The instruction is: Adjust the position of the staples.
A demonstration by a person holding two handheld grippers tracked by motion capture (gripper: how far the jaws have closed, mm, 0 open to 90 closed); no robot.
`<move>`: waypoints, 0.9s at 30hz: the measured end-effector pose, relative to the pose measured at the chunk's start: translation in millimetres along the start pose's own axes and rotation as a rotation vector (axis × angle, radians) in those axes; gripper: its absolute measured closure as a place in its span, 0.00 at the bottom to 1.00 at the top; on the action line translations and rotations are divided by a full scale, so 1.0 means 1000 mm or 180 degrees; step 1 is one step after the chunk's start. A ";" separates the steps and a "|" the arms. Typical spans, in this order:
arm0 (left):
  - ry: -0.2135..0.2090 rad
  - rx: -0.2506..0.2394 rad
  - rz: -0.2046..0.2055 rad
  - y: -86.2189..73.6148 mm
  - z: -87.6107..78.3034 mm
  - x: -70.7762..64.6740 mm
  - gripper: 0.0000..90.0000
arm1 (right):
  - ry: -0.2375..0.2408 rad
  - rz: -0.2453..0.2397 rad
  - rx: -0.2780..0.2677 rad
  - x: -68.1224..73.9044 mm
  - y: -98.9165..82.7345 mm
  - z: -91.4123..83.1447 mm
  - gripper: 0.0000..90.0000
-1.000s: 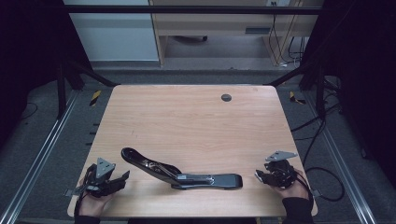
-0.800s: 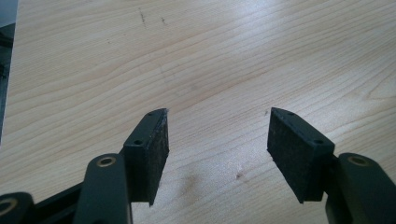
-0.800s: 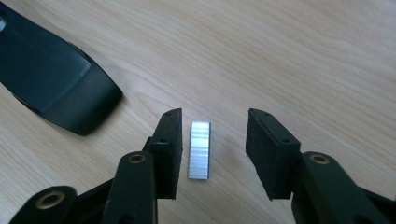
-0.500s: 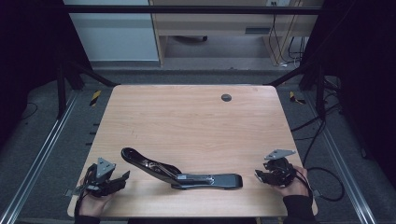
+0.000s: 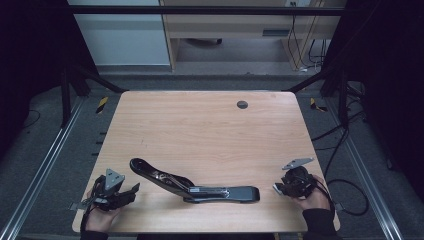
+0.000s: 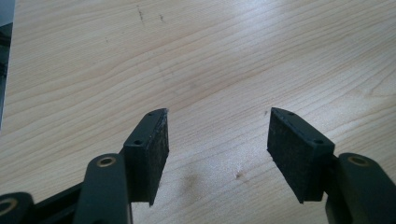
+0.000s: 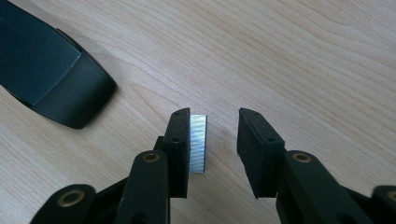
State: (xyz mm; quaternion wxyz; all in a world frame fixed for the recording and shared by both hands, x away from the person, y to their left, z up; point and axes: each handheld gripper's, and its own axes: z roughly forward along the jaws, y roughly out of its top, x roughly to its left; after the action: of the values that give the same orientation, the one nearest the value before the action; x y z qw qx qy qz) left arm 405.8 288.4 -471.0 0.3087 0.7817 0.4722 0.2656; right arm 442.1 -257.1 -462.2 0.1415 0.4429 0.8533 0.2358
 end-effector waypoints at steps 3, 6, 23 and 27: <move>-0.0004 -0.0001 0.0007 0.000 0.000 0.000 0.42 | 0.0058 0.0065 0.0036 0.001 0.001 0.001 0.76; 0.0000 0.0000 0.0002 0.000 0.000 0.000 0.42 | 0.0108 -0.0178 -0.0026 -0.003 0.000 0.003 0.75; -0.0002 0.0022 0.0014 0.000 0.001 -0.001 0.42 | 0.0185 0.0047 0.0096 0.004 0.001 0.011 0.81; -0.0004 0.0033 0.0019 0.000 0.001 -0.001 0.42 | 0.0188 0.0005 0.0126 0.002 0.000 0.012 0.83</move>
State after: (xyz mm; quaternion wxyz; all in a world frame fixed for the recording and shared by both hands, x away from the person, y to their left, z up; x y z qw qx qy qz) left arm 406.2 287.7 -471.9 0.3042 0.7849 0.4710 0.2636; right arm 445.9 -252.2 -472.6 0.1073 0.4391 0.8613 0.2320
